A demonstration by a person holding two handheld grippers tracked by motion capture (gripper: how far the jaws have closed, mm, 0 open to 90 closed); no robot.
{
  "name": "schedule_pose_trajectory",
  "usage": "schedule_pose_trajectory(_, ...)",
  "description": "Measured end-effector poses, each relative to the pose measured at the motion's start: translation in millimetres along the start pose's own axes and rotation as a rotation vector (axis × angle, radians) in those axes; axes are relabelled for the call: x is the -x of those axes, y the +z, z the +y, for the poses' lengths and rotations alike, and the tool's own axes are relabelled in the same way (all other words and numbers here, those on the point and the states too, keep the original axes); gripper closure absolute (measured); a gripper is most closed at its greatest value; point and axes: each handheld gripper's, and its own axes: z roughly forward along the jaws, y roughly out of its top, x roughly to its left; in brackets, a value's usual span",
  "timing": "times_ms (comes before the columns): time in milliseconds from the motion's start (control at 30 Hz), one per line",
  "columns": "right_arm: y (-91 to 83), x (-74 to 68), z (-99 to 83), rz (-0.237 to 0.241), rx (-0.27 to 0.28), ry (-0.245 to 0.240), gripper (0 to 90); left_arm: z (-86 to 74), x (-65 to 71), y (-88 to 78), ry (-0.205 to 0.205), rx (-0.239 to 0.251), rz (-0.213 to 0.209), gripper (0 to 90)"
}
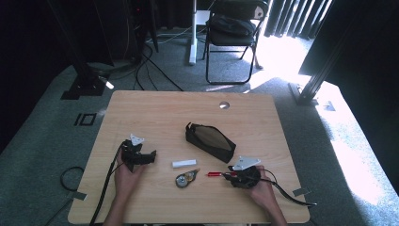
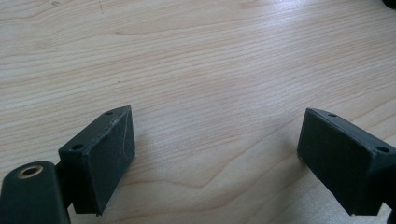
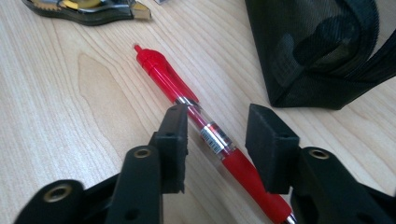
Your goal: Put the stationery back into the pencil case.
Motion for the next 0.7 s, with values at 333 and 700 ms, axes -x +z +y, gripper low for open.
schedule_pose_trajectory(333, 2.5, -0.2, -0.6, 0.002, -0.011, 0.011, 71.7, 0.0, 0.0, 0.0, 0.0, 0.0, 0.0, 11.6)
schedule_pose_trajectory(700, 6.8, -3.3, 7.2, 0.024, -0.014, -0.007, 67.6, 0.0, 0.0, 0.0, 0.0, 0.0, 0.0, 11.6)
